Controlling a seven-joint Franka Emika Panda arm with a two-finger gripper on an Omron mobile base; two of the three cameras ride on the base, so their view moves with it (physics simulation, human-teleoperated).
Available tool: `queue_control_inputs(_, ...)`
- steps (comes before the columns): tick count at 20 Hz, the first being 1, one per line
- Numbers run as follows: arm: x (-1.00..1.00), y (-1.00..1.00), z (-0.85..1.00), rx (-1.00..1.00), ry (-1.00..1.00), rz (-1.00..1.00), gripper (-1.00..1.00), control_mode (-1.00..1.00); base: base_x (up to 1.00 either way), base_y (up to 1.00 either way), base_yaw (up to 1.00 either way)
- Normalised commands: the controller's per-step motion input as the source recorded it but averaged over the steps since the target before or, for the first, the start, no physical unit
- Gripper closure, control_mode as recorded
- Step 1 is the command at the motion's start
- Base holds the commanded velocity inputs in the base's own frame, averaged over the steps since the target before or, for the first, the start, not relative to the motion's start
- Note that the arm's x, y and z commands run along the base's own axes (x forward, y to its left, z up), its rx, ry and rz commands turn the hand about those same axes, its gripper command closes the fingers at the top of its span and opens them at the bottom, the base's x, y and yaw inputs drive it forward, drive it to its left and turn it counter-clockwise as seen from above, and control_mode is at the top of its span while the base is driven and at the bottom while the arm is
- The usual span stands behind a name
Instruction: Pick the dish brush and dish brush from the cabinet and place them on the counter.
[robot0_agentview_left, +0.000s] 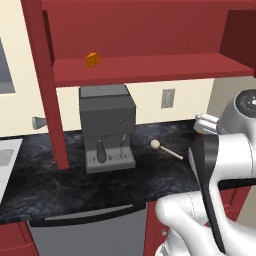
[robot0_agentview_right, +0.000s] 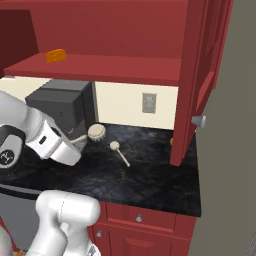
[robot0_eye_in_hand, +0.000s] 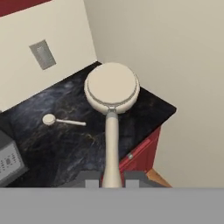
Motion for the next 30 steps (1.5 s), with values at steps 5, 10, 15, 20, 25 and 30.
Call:
queue_control_inputs(5, 0.14, -0.16, -0.74, 0.01, 0.00, 0.07, 1.00, -1.00, 0.00, 0.00, 0.00)
queue_control_inputs(10, 0.45, -0.29, -0.73, 0.00, 0.01, 0.01, 1.00, -1.00, 0.00, 0.00, 0.00)
queue_control_inputs(15, 0.51, -0.30, -0.79, 0.00, -0.02, 0.00, 1.00, -1.00, 0.00, 0.00, 0.00)
queue_control_inputs(20, 0.53, -0.20, -0.76, 0.00, -0.04, 0.02, 1.00, -1.00, 0.00, 0.00, 0.00)
queue_control_inputs(25, 0.67, -0.14, -0.68, -0.01, -0.01, 0.01, 1.00, -1.00, 0.00, 0.00, 0.00)
queue_control_inputs(30, 0.72, -0.22, -0.43, -0.02, -0.01, 0.00, 1.00, -1.00, 0.00, 0.00, 0.00)
